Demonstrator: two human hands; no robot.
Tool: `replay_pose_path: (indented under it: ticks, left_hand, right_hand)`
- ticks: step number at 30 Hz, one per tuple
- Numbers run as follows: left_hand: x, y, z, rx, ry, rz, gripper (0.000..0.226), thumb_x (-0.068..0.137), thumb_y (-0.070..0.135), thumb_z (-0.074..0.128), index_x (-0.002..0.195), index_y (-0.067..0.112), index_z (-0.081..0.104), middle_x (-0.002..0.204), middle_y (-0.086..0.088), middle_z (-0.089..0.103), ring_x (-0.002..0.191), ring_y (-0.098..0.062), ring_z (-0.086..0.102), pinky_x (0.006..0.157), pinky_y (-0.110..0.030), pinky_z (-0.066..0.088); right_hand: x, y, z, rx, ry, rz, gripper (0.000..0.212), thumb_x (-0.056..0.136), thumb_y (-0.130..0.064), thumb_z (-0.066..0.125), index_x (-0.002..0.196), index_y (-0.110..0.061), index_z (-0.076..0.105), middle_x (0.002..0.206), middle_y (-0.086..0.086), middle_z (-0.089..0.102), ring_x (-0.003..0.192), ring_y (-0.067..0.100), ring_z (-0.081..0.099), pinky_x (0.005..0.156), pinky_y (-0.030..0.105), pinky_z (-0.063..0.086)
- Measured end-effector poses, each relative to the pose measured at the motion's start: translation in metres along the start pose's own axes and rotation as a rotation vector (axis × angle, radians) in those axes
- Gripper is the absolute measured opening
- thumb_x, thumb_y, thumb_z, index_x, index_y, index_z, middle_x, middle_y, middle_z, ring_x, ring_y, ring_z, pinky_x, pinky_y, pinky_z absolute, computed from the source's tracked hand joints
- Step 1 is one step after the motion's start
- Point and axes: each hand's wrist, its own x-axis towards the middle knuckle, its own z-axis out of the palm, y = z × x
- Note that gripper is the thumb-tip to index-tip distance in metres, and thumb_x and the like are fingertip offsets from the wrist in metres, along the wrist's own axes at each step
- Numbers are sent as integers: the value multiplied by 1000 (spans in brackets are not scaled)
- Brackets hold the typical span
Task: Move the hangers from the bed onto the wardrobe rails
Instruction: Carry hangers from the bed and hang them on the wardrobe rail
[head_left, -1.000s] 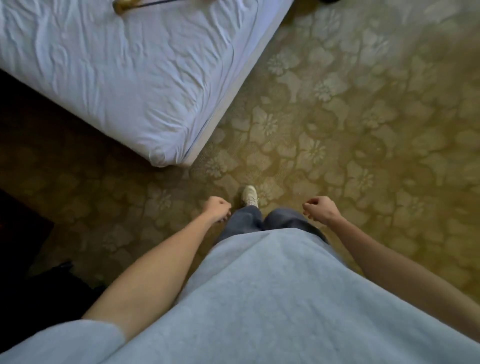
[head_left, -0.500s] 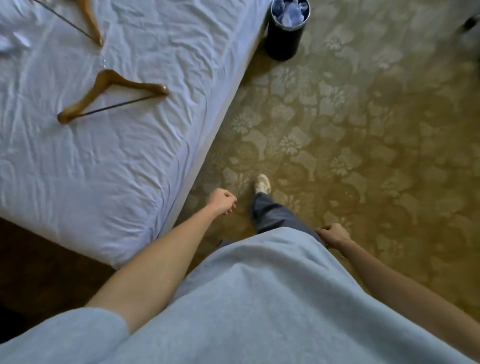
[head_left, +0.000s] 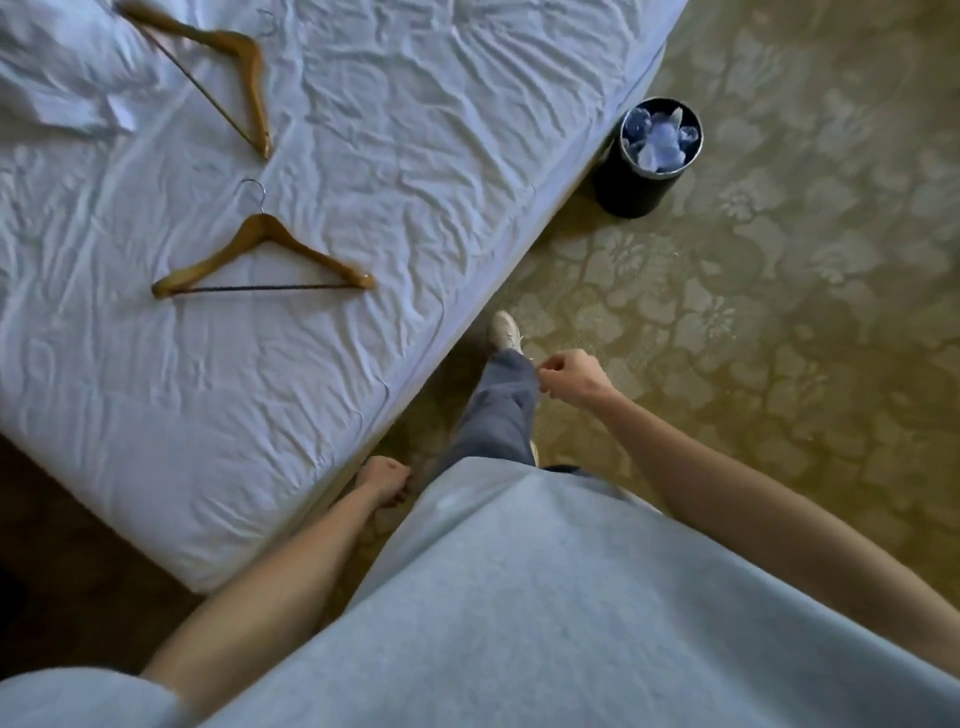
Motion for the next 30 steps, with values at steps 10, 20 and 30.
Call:
replay_pose_path:
  ticks: [10, 20, 30]
  left_hand:
    - [52, 188, -73, -220, 59, 31, 25, 91, 11, 58, 69, 8, 70, 54, -2, 63, 44, -13, 55, 41, -16, 44]
    - [77, 374, -135, -407, 90, 195, 28, 95, 23, 57, 69, 17, 66, 64, 1, 70, 56, -12, 63, 61, -25, 52]
    - [91, 396, -143, -702, 135, -70, 21, 95, 20, 56, 82, 12, 70, 75, 0, 72, 61, -12, 64, 59, -24, 51]
  right_hand:
    - [139, -110, -110, -229, -92, -2, 15, 88, -17, 61, 90, -10, 75, 86, 8, 75, 77, 20, 69, 78, 38, 60]
    - [244, -147, -223, -451, -133, 62, 19, 87, -15, 61, 80, -10, 77, 80, 8, 76, 73, 22, 70, 74, 35, 58]
    - [344, -250, -248, -727, -349, -90, 17, 86, -17, 62, 83, -7, 76, 78, 9, 76, 82, 27, 72, 76, 37, 57]
